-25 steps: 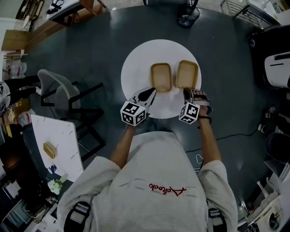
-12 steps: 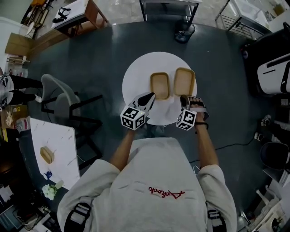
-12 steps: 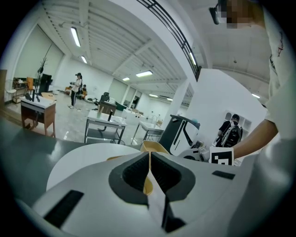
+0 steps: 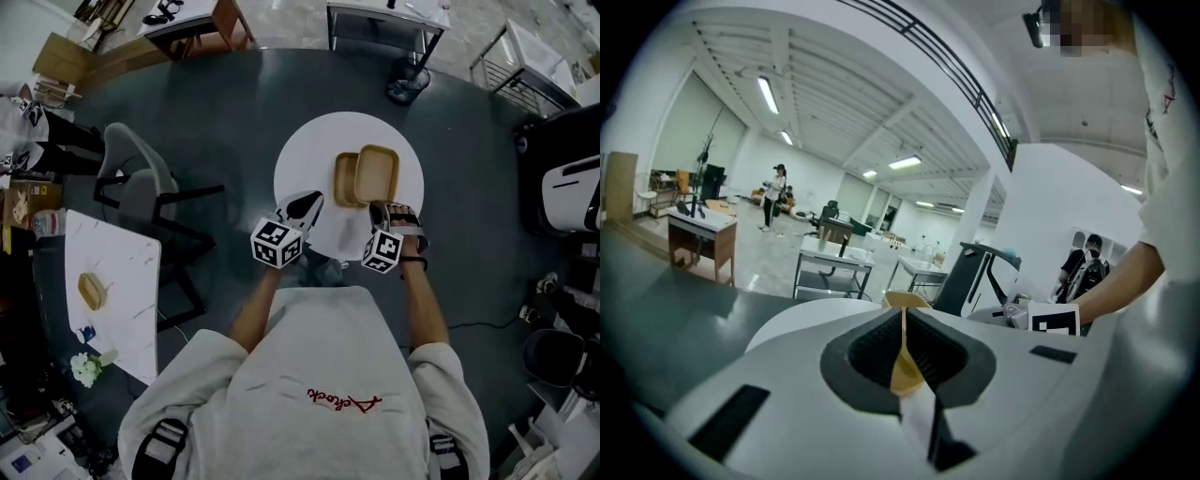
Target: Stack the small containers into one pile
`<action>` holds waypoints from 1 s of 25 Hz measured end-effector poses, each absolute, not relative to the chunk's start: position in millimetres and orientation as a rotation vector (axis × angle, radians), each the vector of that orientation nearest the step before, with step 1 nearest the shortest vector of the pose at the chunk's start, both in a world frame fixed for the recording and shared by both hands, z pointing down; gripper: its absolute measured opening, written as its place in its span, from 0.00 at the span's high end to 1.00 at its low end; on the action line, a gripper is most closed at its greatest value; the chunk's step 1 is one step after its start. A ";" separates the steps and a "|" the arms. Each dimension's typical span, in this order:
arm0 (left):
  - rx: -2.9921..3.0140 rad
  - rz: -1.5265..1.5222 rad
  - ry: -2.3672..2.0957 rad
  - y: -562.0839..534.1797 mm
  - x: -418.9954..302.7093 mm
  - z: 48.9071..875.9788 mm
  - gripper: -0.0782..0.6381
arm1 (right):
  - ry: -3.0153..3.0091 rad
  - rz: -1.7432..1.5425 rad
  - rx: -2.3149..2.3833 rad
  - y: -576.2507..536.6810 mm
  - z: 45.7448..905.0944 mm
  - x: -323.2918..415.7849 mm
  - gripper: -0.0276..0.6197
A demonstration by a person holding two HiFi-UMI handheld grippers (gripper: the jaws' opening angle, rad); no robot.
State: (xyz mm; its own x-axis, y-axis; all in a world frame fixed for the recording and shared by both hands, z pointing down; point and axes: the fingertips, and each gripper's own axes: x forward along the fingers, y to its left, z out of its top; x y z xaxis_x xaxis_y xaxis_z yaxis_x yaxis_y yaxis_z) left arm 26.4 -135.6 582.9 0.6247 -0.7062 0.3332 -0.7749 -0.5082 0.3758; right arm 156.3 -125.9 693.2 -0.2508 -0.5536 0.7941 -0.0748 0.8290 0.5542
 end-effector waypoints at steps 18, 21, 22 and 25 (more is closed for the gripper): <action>2.277 0.149 -1.271 -122.5 -23.8 587.9 0.86 | -1.821 -0.486 0.376 -117.3 710.6 101.7 0.91; 2.269 0.155 -1.267 -123.1 -24.0 591.4 0.86 | -1.820 -0.472 0.363 -114.3 716.8 102.0 0.91; 2.268 0.155 -1.267 -123.7 -24.7 592.3 0.86 | -1.820 -0.468 0.357 -113.5 718.3 101.2 0.91; 2.263 0.158 -1.261 -125.6 -25.7 595.5 0.86 | -1.822 -0.449 0.342 -111.7 722.5 99.2 0.91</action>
